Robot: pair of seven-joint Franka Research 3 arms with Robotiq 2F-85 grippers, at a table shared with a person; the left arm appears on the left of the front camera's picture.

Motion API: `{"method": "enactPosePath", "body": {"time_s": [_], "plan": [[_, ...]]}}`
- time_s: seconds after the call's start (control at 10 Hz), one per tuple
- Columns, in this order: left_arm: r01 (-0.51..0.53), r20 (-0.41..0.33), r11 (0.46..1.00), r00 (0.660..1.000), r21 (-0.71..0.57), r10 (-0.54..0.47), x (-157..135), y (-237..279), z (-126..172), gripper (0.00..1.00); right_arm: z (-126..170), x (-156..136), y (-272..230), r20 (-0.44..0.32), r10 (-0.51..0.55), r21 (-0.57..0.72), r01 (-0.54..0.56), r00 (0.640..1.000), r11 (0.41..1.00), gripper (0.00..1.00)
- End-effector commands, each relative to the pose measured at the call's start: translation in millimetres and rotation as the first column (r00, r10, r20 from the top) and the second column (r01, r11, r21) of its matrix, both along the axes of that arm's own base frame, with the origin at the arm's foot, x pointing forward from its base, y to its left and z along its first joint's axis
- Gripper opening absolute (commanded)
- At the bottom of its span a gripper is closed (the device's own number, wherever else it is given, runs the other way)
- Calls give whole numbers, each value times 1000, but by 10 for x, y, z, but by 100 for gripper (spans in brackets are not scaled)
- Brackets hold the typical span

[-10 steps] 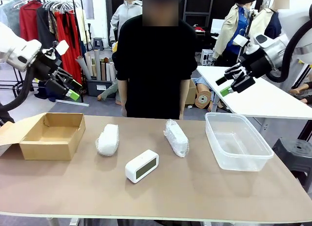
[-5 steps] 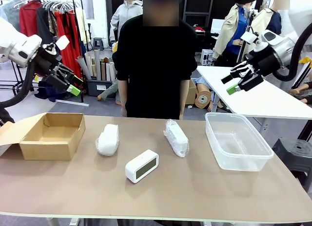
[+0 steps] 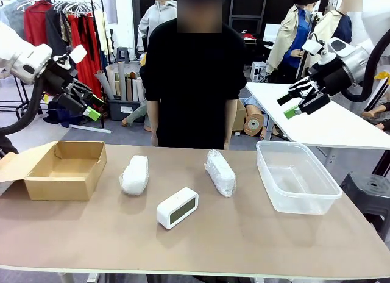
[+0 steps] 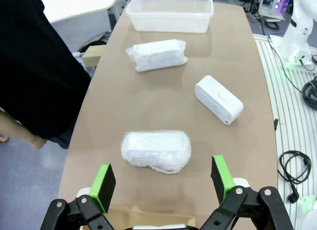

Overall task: Separate and place wrapped and unwrapped clocks.
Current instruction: Pick up the Digital clock indicated by the person.

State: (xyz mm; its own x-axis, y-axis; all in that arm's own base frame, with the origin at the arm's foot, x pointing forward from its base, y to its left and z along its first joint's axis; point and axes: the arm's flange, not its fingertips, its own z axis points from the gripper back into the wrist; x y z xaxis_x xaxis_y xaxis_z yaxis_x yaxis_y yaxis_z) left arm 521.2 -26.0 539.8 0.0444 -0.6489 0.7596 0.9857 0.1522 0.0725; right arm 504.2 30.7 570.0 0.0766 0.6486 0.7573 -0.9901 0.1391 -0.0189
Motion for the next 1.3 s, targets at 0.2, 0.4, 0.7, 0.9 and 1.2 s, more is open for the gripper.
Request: {"method": "enactPosePath", "body": {"time_s": [0.2,0.4,0.7,0.9,1.2], "plan": [[-8,-3,1000,1000,-5,8,0,6,12,100,11,2,2,5,-2,-1,2,1000,1000,100],[-8,-3,1000,1000,-5,8,0,6,12,100,11,2,2,5,-2,-1,2,1000,1000,100],[-8,-3,1000,1000,-5,8,0,6,12,100,11,2,2,5,-2,-1,2,1000,1000,100],[-8,-3,1000,1000,-5,8,0,6,12,100,11,2,2,5,-2,-1,2,1000,1000,100],[-8,-3,1000,1000,-5,8,0,6,12,100,11,2,2,5,-2,-1,2,1000,1000,100]]}}
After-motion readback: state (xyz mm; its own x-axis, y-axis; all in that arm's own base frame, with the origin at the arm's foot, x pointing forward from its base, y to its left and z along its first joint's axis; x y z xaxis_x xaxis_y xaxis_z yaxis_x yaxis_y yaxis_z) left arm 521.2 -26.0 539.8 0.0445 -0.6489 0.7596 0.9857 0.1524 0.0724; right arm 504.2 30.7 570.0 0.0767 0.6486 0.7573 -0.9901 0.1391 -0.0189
